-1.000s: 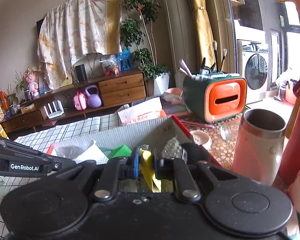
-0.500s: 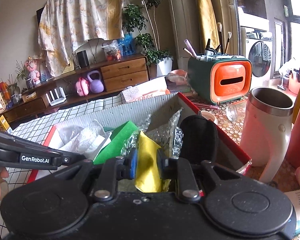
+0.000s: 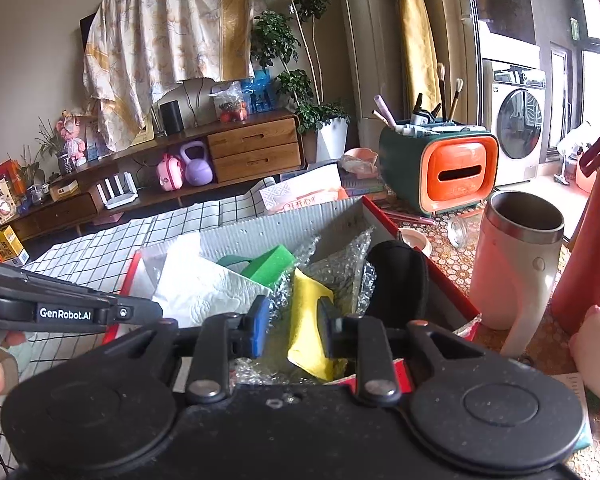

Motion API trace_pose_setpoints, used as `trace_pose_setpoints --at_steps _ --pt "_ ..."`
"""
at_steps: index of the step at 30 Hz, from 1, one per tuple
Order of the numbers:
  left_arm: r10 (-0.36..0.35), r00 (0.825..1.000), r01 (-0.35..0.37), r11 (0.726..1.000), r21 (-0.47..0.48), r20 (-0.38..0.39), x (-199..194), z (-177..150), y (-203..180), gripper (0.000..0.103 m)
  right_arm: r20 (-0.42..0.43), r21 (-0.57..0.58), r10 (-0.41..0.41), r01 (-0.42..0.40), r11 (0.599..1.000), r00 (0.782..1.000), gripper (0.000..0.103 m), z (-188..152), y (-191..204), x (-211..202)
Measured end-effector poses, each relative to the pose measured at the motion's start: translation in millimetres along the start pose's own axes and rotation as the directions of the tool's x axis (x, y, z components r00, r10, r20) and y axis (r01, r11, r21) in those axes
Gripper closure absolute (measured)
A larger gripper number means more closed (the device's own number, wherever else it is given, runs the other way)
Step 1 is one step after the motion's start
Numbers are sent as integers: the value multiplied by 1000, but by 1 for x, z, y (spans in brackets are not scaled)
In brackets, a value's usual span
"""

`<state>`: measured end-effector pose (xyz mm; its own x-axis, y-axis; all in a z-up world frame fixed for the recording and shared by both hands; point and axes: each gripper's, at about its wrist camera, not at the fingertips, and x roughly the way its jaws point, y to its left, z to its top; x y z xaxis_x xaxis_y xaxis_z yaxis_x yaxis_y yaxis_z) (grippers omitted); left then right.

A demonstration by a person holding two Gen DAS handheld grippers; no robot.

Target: Organize soft objects

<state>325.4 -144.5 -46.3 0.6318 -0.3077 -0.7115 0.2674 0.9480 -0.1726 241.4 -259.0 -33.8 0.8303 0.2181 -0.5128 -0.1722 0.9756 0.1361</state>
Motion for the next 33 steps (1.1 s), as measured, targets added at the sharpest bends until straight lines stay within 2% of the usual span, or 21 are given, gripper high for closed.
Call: trace_pose_setpoints --at_steps 9,19,25,33 --pt "4 999 -3 1000 -10 52 -36 -7 1 100 20 -8 22 -22 1000 1000 65 4 13 -32" --pt "0 994 -2 1000 16 114 -77 -28 1 100 58 -54 50 -47 997 997 45 -1 39 -66" --pt "-5 990 3 1000 13 139 -95 -46 2 99 111 -86 50 -40 995 993 32 -9 50 -87" --pt "7 978 -16 999 38 208 -121 -65 -4 96 144 -113 41 -24 993 989 19 -22 60 -106"
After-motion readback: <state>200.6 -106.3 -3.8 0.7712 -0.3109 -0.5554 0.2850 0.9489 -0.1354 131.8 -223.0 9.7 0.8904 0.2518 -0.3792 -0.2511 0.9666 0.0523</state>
